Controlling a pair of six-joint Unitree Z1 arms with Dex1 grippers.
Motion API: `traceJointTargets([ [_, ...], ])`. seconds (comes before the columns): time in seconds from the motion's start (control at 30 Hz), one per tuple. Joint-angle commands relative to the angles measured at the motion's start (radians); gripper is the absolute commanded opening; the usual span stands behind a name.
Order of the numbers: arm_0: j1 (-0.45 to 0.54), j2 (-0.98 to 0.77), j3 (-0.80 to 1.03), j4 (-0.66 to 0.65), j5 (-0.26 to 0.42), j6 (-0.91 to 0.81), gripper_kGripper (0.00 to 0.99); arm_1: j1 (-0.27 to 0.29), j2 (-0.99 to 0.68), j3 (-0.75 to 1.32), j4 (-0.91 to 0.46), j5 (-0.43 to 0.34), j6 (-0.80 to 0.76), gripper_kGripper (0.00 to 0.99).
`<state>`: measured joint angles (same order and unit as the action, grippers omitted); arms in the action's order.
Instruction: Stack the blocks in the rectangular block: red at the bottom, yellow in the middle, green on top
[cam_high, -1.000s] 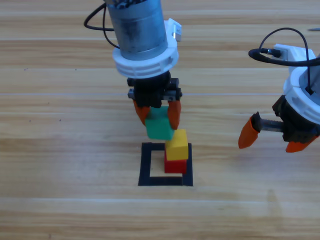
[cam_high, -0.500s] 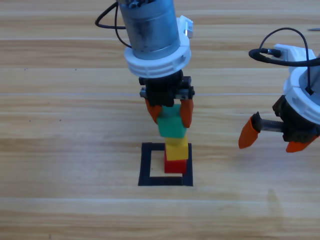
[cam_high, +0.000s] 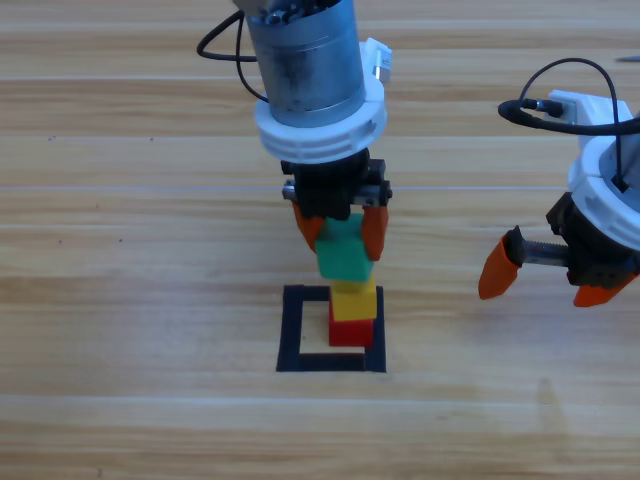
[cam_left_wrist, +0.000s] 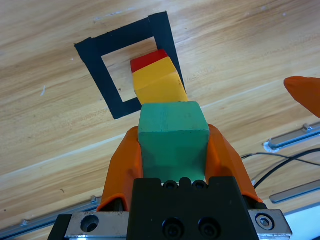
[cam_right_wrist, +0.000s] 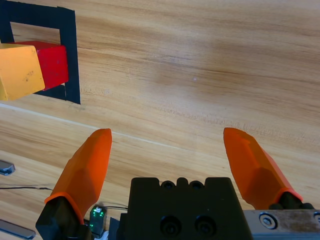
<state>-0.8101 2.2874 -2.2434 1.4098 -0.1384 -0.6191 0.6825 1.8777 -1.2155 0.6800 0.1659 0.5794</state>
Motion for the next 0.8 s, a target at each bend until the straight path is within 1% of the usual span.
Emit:
traceJointTargets([
  [0.03,-0.020,0.043,0.004,0.004,0.028,0.002,0.092,-0.018,-0.012,0.027,-0.014,-0.017,0.002,0.989],
  [0.8,-0.026,0.084,-0.018,0.004,0.043,0.006,0.094,-0.024,-0.012,0.028,-0.011,-0.019,0.005,0.989],
])
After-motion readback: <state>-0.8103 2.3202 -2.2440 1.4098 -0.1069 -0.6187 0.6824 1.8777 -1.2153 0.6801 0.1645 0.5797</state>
